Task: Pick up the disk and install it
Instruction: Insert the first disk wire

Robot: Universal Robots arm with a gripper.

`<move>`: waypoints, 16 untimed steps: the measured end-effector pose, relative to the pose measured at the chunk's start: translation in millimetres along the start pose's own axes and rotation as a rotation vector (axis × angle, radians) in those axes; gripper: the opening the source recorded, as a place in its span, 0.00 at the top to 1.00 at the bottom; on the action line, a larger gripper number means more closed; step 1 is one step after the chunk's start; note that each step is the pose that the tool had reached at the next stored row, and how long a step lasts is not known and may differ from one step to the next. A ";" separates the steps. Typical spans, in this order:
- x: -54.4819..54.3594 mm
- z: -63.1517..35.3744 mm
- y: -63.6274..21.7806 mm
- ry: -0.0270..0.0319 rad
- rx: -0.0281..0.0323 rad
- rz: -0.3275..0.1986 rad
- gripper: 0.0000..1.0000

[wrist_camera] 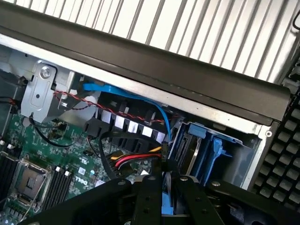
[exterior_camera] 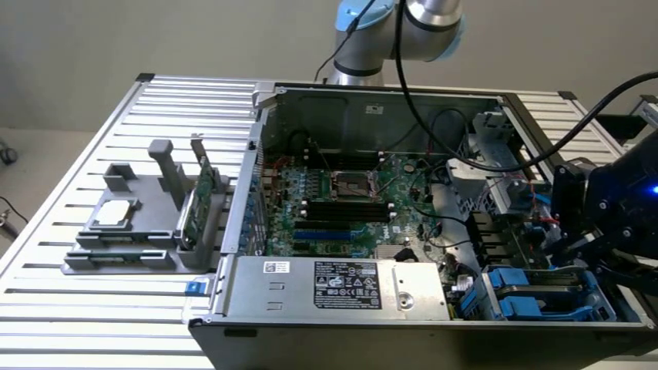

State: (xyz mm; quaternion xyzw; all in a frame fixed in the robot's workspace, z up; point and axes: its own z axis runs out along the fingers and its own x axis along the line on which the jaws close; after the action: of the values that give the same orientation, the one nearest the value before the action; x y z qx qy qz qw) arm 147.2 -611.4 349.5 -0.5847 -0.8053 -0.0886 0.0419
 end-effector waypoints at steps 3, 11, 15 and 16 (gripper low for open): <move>0.0 0.0 0.0 -0.0180 0.0013 0.022 0.83; 0.0 0.2 0.0 -0.0486 0.0019 0.091 0.83; -0.3 1.8 -0.2 -0.0534 0.0071 0.132 0.83; -0.4 2.3 -0.2 -0.0541 0.0071 0.144 0.83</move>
State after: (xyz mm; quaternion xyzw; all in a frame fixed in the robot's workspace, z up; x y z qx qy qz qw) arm 147.2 -611.4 347.2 -0.6433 -0.7622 -0.0667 0.0285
